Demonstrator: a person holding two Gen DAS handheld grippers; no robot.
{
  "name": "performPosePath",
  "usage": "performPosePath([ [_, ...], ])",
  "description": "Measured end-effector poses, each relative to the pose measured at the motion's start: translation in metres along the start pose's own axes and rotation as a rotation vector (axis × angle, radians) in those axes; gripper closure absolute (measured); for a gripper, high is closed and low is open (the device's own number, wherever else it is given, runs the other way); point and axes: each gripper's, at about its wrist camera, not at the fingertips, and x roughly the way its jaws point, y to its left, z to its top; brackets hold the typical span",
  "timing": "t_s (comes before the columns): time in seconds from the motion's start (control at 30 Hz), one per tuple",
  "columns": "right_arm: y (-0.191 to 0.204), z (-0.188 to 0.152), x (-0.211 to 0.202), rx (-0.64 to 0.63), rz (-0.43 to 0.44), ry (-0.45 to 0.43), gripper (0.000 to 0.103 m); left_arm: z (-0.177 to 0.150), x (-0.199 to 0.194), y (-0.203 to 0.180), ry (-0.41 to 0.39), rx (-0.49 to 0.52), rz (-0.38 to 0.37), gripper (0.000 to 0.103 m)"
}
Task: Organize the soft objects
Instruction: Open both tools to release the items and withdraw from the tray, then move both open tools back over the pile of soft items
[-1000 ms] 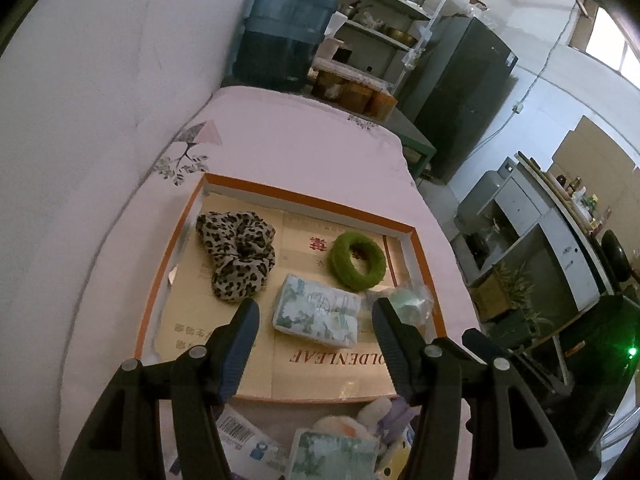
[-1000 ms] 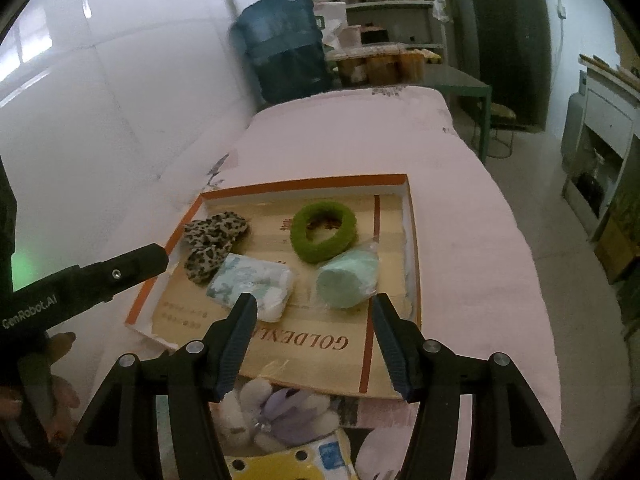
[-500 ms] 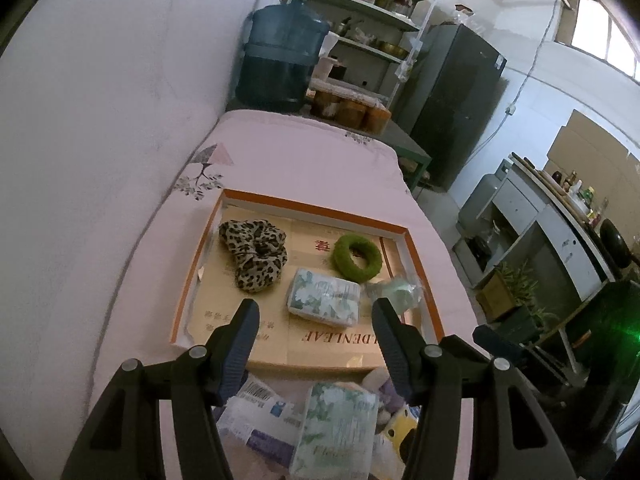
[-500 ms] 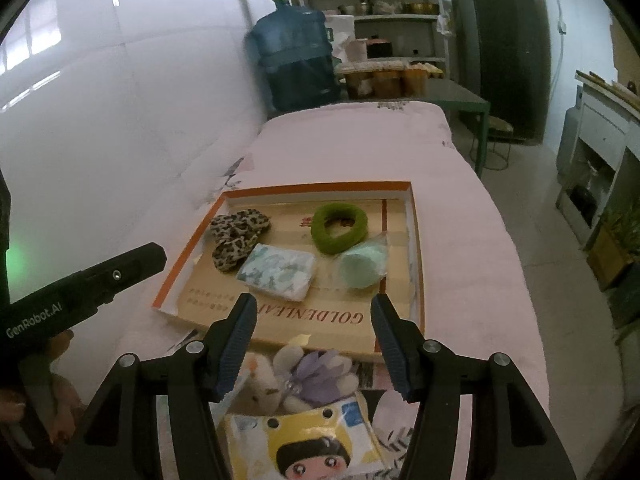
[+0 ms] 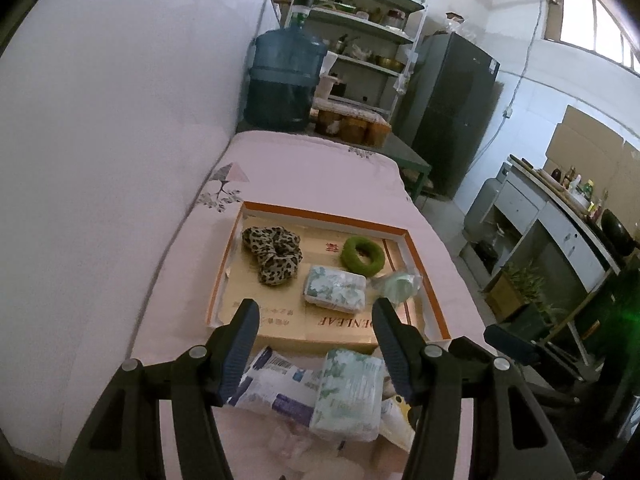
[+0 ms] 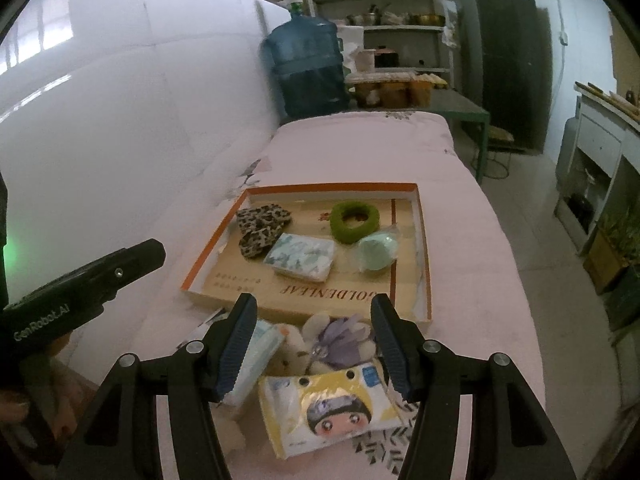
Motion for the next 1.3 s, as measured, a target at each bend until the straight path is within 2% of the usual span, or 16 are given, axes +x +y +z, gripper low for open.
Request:
performPosePath([
  [0.77, 0.02, -0.031, -0.042, -0.025, 0.007, -0.02, 0.042, -0.034, -0.057, 0.002, -0.081, 0.056, 0.042, 0.045],
  [1.03, 0.016, -0.048, -0.057, -0.02, 0.0, -0.026, 0.042, -0.05, -0.069, 0.004, -0.116, 0.076, 0.053, 0.045],
  [1.3, 0.015, -0.07, -0.062, -0.016, -0.006, -0.027, 0.042, -0.07, -0.068, 0.014, -0.114, 0.059, 0.037, 0.045],
])
